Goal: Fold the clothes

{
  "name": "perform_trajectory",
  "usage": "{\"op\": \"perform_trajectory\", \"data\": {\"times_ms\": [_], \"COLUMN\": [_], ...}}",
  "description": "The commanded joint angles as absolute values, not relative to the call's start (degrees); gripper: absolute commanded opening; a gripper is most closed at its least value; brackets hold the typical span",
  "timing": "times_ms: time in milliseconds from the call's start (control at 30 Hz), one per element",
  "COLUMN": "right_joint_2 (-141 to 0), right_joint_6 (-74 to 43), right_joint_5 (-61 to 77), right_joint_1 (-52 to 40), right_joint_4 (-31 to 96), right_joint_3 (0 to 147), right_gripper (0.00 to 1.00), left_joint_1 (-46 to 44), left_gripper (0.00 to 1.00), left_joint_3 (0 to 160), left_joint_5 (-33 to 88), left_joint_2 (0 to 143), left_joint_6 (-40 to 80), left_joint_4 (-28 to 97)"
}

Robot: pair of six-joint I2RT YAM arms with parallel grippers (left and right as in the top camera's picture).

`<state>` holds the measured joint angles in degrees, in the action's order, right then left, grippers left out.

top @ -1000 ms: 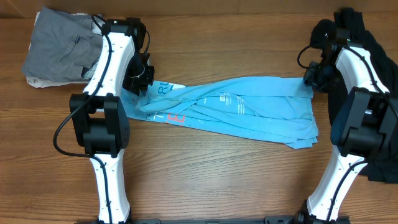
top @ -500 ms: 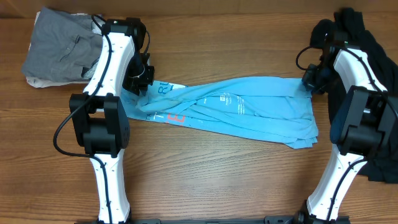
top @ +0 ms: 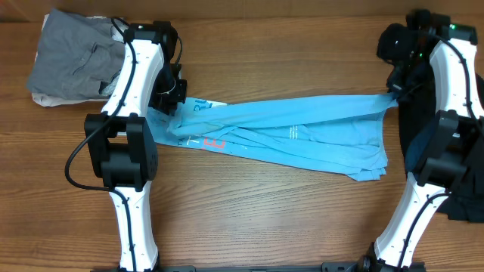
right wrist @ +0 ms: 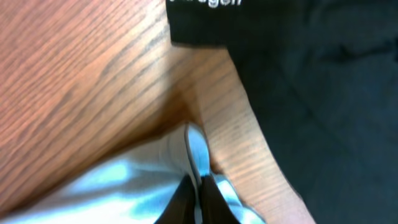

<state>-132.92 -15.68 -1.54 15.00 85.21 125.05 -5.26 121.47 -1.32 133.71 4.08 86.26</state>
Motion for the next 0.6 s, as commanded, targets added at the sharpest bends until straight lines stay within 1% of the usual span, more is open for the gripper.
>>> {"op": "perform_trajectory", "data": {"times_ms": [0, 100, 200, 267, 400, 567], "right_joint_2": [-132.44, -132.05, -129.93, -128.44, -123.17, -115.61], "right_joint_6": [-14.98, -14.57, -12.12, -12.16, -12.32, -12.19], "right_joint_5": [-1.98, -1.19, 4.67, 6.20, 4.49, 2.85], "right_joint_1": [15.18, 15.18, 15.18, 15.18, 14.63, 14.48], "right_joint_4": [91.42, 97.06, 97.08, 97.08, 97.08, 96.77], "right_joint_3": [130.47, 132.09, 131.41, 131.15, 129.40, 122.43], "right_gripper": [0.04, 0.04, 0.04, 0.04, 0.04, 0.04], "left_joint_1": [-5.04, -4.03, -2.83, -2.28, -2.11, -2.13], "left_gripper": [0.13, 0.12, 0.11, 0.10, 0.09, 0.09], "left_joint_3": [121.23, 121.23, 121.23, 121.23, 121.23, 121.23], "left_joint_5": [-3.60, -3.57, -3.57, -3.57, -3.55, -3.18], "left_joint_2": [131.66, 131.66, 131.66, 131.66, 131.66, 131.66], "left_joint_6": [4.49, 4.51, 4.49, 4.49, 4.49, 4.51], "left_joint_4": [86.30, 86.30, 86.30, 86.30, 86.26, 85.80]}}
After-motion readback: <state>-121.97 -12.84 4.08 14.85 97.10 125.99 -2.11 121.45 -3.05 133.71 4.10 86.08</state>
